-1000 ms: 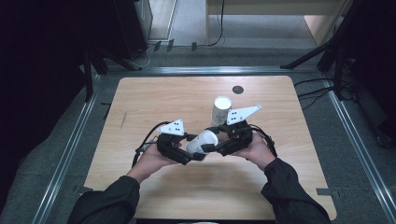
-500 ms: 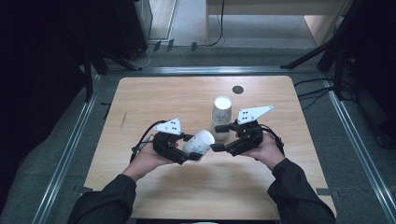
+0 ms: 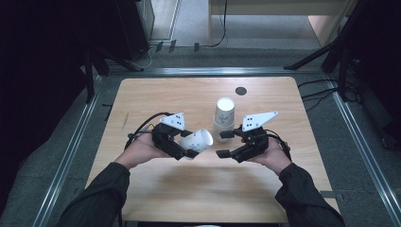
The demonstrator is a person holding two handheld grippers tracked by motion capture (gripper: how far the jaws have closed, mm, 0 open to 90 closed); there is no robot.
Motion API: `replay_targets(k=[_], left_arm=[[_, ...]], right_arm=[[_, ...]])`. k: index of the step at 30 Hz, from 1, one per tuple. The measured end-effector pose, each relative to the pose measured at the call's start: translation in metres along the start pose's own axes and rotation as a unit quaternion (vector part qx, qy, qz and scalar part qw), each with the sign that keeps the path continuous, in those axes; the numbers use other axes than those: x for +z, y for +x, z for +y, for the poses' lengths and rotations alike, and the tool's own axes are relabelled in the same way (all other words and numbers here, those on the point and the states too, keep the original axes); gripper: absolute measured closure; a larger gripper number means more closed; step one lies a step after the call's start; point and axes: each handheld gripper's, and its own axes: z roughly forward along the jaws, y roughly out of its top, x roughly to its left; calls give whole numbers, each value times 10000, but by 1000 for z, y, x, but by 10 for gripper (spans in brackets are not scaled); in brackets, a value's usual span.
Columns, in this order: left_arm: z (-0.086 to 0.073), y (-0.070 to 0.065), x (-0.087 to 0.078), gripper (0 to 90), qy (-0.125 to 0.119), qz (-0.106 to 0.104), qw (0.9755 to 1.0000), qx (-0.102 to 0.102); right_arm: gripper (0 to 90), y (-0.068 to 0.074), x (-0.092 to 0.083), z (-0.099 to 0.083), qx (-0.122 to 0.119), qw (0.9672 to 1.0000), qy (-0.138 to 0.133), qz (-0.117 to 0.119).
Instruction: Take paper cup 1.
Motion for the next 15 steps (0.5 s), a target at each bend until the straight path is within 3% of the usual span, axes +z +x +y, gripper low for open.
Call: replay_targets(k=[4, 8, 11, 15], left_arm=[[8, 1, -2, 280, 336, 33, 9991, 245], [14, 2, -3, 281, 565, -12, 9978, 333], [19, 4, -2, 282, 778, -84, 9962, 371], [25, 7, 0, 282, 1138, -148, 9922, 478]], right_arm=[[281, 1, 6, 0, -68, 9999, 80, -17], [283, 0, 10, -1, -65, 10000, 34, -40], [281, 0, 13, -1, -82, 10000, 26, -50], [277, -1, 16, -1, -52, 10000, -9, -85]])
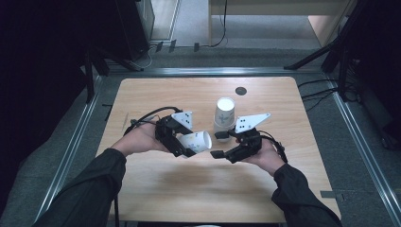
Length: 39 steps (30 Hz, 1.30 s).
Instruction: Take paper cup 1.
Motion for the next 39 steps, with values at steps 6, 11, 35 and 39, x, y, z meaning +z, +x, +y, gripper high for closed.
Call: replay_targets(k=[6, 11, 35, 39], left_arm=[[8, 1, 2, 281, 340, -20, 9993, 155], [13, -2, 6, 281, 525, -106, 9981, 304], [19, -6, 12, 280, 793, -163, 9956, 470], [18, -6, 12, 281, 783, -161, 9956, 489]], right_arm=[[257, 0, 4, -2, 61, 9999, -117, -71], [252, 4, 12, 0, -31, 9999, -129, -90], [331, 11, 34, 6, -181, 9998, 87, 84], [341, 11, 34, 6, -211, 9997, 114, 79]])
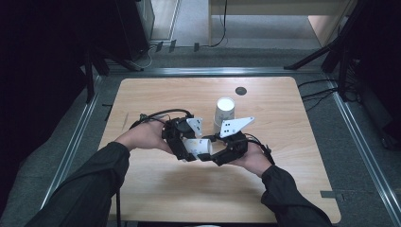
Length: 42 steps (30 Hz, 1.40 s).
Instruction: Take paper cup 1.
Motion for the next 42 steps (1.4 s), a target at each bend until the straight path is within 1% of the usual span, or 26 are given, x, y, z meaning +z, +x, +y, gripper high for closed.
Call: replay_targets(k=[2, 5, 7, 8, 10, 12, 13, 15, 18, 19, 22, 23, 24, 25, 26, 27, 29, 30, 32, 33, 34, 35, 37, 40, 41, 42], left_arm=[[0, 0, 0, 279, -8, 5, 10000, 9], [0, 1, -1, 266, -62, 3, 10000, -55], [-1, 2, -1, 228, -123, 32, 9998, -133], [-1, 3, -1, 179, -166, 40, 9996, -225], [-3, 4, -2, 128, -260, 66, 9992, -287], [-6, 4, -3, 126, -420, 17, 9986, -331], [-8, 4, -4, 120, -511, 19, 9981, -348], [-12, 4, -5, 107, -719, 29, 9965, -418], [-21, 5, -6, 94, -1048, 0, 9925, -634], [-24, 5, -6, 91, -1146, 28, 9911, -680], [-33, 3, -5, 83, -1476, 33, 9857, -807], [-36, 3, -4, 73, -1607, 19, 9832, -860], [-40, 2, -3, 73, -1765, -14, 9798, -937], [-42, 1, -3, 73, -1854, -47, 9779, -963], [-44, 0, -1, 73, -1976, -27, 9752, -998], [-46, -2, 0, 73, -2063, -27, 9733, -1010], [-50, -5, 5, 73, -2265, -61, 9679, -1089], [-51, -6, 7, 73, -2322, -65, 9660, -1131], [-53, -8, 12, 73, -2391, -58, 9641, -1156], [-54, -10, 14, 73, -2458, -46, 9618, -1202], [-55, -10, 16, 73, -2497, -89, 9605, -1227], [-56, -11, 18, 73, -2578, -90, 9581, -1247], [-57, -13, 20, 73, -2755, -137, 9522, -1310], [-59, -16, 24, 73, -3030, -199, 9428, -1379], [-60, -16, 25, 74, -3109, -249, 9397, -1405], [-61, -17, 26, 74, -3183, -239, 9367, -1439]], right_arm=[[344, 0, 0, 0, -23, 10000, -14, -12], [347, 0, -1, 1, 11, 10000, -2, 19], [347, 0, -2, 1, -6, 10000, -39, -5], [347, 0, -3, 1, 12, 10000, -29, -10], [347, -1, -6, 2, 12, 10000, -58, -24], [347, -1, -8, 2, 18, 10000, -86, -40], [347, -2, -10, 2, -14, 9999, -104, -48], [347, -2, -14, 2, 26, 9999, -142, -40], [347, -2, -20, 2, 24, 9998, -208, -49], [347, -2, -21, 2, 20, 9998, -208, -44], [347, -2, -26, 2, -3, 9997, -258, -57], [347, -1, -28, 2, 12, 9996, -267, -51], [347, -1, -29, 2, -1, 9996, -284, -46], [347, -1, -31, 2, -4, 9995, -307, -36], [347, -2, -32, 2, -6, 9995, -316, -35], [347, -1, -33, 2, 0, 9995, -328, -28], [347, -2, -34, 1, 21, 9994, -341, -12], [347, -1, -34, 1, 16, 9994, -339, -5], [347, -1, -36, 1, 3, 9994, -339, 4], [347, -1, -36, 0, 13, 9993, -363, 18], [347, -1, -37, 0, 1, 9992, -393, 36], [347, -1, -37, -1, 7, 9992, -403, 41], [347, -1, -37, -1, 25, 9990, -433, 55], [347, -1, -37, -3, 49, 9990, -435, 97], [347, -1, -37, -3, 42, 9990, -440, 105], [347, -1, -37, -4, 49, 9990, -430, 123]])
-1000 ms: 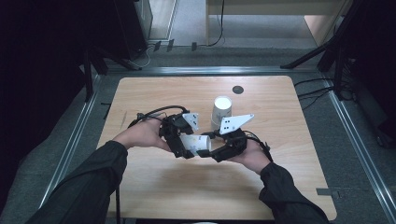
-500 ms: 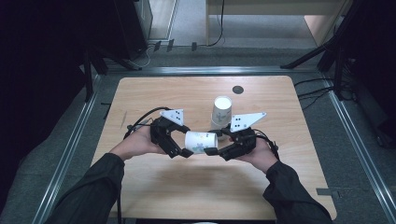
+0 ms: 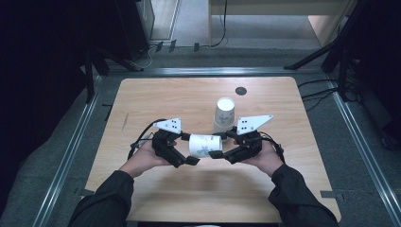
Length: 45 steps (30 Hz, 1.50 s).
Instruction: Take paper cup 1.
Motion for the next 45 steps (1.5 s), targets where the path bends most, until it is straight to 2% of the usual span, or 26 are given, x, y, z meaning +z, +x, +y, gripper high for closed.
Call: replay_targets(k=[8, 11, 12, 18, 28, 45], left_arm=[[-3, -1, -2, 82, -290, -78, 9995, -10], [-3, -1, -2, 92, -323, -86, 9994, 14], [-4, -1, -1, 131, -355, -121, 9993, 18], [-5, 0, 0, 135, -420, -169, 9990, -23], [-7, 1, 1, 162, -470, -177, 9987, -63], [-7, 1, 0, 200, -409, -188, 9990, -29]], right_arm=[[347, 0, 1, -3, 18, 9999, -37, 113], [347, 0, 3, -4, 49, 9999, -21, 138], [347, 0, 3, -4, 45, 9999, -25, 157], [347, 0, 6, -5, 77, 9998, -50, 203], [347, 0, 8, -5, 96, 9996, -75, 241], [346, -1, 9, -6, 120, 9995, -25, 280]])
